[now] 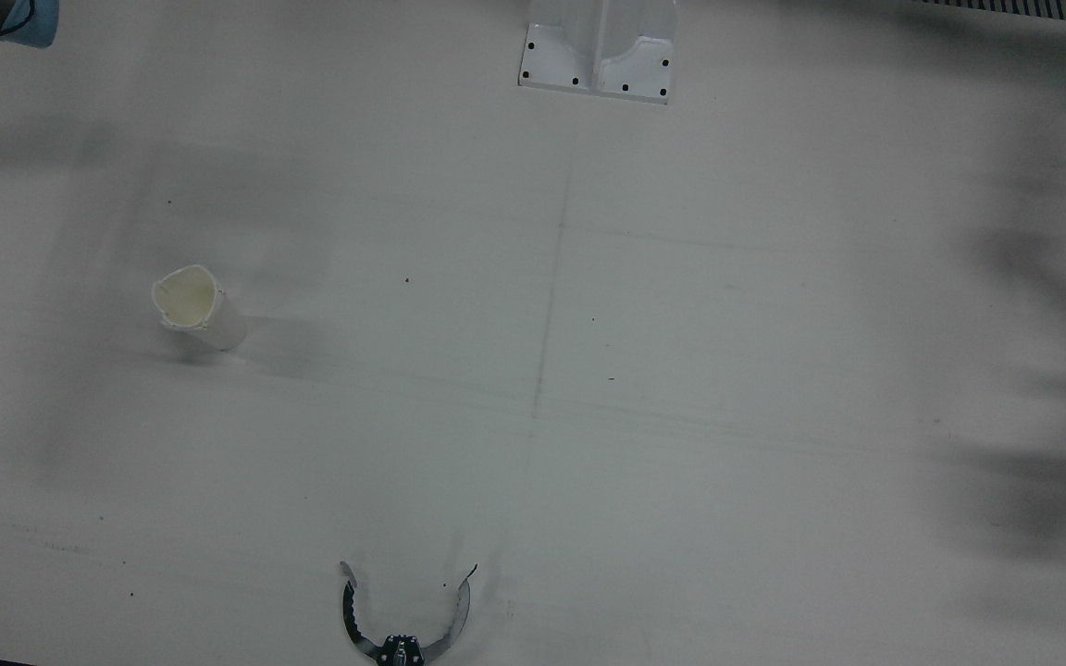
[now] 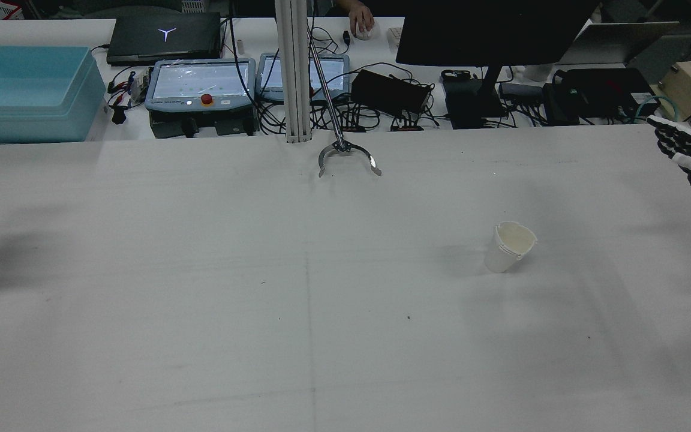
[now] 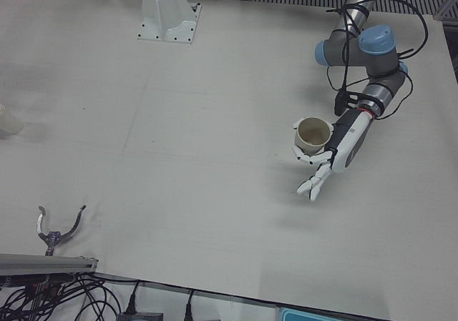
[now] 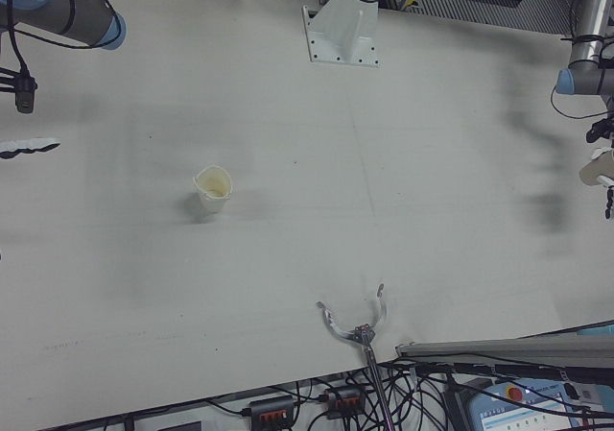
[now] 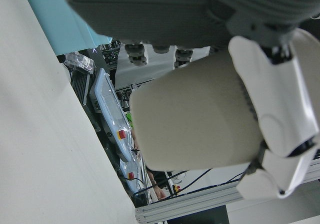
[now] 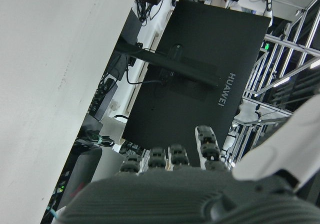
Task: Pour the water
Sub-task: 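Reach the right hand toward the other white paper cup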
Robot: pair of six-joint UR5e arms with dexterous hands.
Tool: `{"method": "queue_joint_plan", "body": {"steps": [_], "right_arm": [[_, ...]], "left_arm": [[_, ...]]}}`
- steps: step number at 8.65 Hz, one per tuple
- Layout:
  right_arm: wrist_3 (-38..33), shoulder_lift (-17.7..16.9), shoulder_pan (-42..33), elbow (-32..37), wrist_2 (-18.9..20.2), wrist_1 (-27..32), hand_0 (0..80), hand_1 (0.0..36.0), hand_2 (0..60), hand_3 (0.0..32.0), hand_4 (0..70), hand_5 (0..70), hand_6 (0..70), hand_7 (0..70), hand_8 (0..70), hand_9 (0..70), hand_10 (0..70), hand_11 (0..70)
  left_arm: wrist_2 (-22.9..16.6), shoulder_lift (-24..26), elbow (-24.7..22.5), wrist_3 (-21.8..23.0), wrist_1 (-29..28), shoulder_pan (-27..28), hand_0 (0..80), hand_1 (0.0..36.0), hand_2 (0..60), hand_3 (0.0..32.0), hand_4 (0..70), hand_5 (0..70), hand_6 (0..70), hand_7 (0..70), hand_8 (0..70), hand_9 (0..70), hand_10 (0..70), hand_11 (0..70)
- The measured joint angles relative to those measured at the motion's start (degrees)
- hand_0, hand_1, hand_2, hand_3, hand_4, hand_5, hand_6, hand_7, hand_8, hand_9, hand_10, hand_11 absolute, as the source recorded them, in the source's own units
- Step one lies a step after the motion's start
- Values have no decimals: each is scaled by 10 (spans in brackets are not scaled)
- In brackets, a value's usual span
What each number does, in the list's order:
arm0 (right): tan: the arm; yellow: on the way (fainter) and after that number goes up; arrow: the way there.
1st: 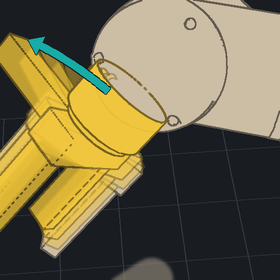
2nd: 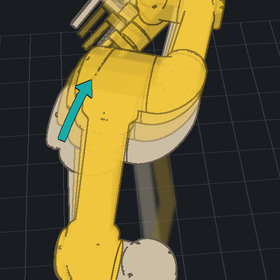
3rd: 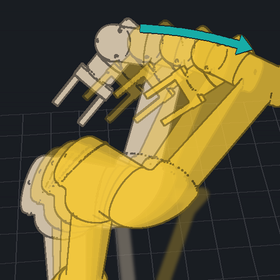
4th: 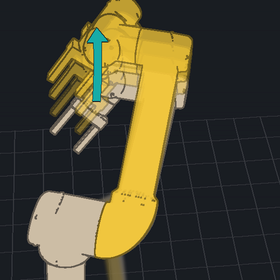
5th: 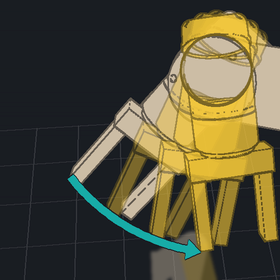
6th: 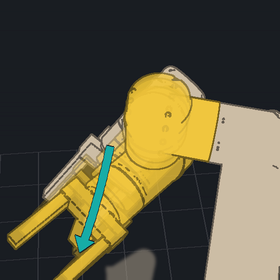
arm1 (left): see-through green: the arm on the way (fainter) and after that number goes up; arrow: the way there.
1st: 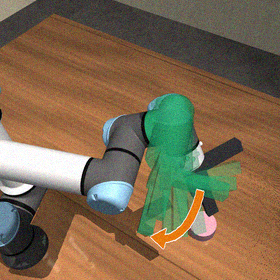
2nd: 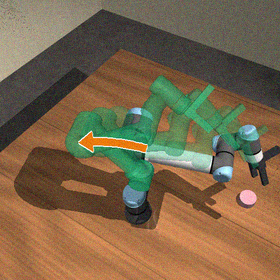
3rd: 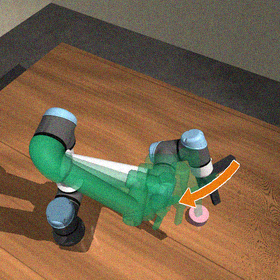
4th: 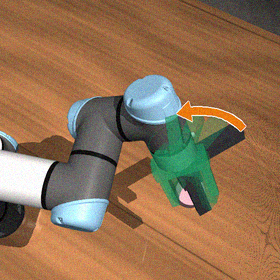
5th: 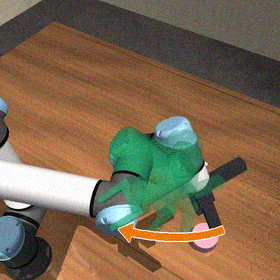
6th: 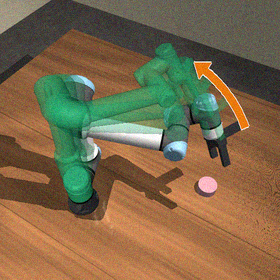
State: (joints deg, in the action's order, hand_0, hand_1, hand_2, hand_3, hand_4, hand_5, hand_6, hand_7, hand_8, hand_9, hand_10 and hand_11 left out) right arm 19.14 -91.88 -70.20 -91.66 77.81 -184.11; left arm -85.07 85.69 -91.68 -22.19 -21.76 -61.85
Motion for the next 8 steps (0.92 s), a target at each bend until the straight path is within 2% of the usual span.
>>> {"method": "queue_joint_plan", "body": {"steps": [1,2,3,4,5,6,8], "right_arm": [[-15,4,18,2,-11,0,206,0,30,0,52,148,150,234,103,153,42,61],[-26,12,35,0,-19,0,275,15,47,0,36,137,130,207,76,112,38,58],[-25,19,50,-11,-45,-2,367,46,53,2,2,98,71,125,33,48,14,27],[-14,21,67,-28,-87,-3,379,64,68,22,0,52,18,39,5,3,0,0],[3,24,86,-39,-127,-4,403,91,90,40,0,14,0,0,0,0,0,0],[23,30,112,-44,-159,-4,428,113,98,48,0,0,0,0,0,0,0,0],[57,40,187,-43,-216,2,399,95,90,50,0,0,0,0,0,0,0,0]], "left_arm": [[0,0,0,0,0,0,410,360,600,0,700,700,50,127,0,11,54,90],[-1,0,-1,1,1,-1,423,360,600,0,700,700,51,130,0,12,55,92],[-1,0,-1,1,1,-1,423,360,600,0,700,700,52,130,0,12,56,93],[-1,0,-1,1,2,0,415,360,600,0,700,700,50,129,0,11,56,92],[-1,-3,-1,2,2,-1,413,360,600,0,700,700,50,128,0,11,55,92],[-2,-11,-6,2,2,-2,409,360,600,0,700,700,50,128,0,11,55,91],[-3,-25,-25,1,2,-7,411,360,600,0,700,700,52,130,0,12,55,91]]}}
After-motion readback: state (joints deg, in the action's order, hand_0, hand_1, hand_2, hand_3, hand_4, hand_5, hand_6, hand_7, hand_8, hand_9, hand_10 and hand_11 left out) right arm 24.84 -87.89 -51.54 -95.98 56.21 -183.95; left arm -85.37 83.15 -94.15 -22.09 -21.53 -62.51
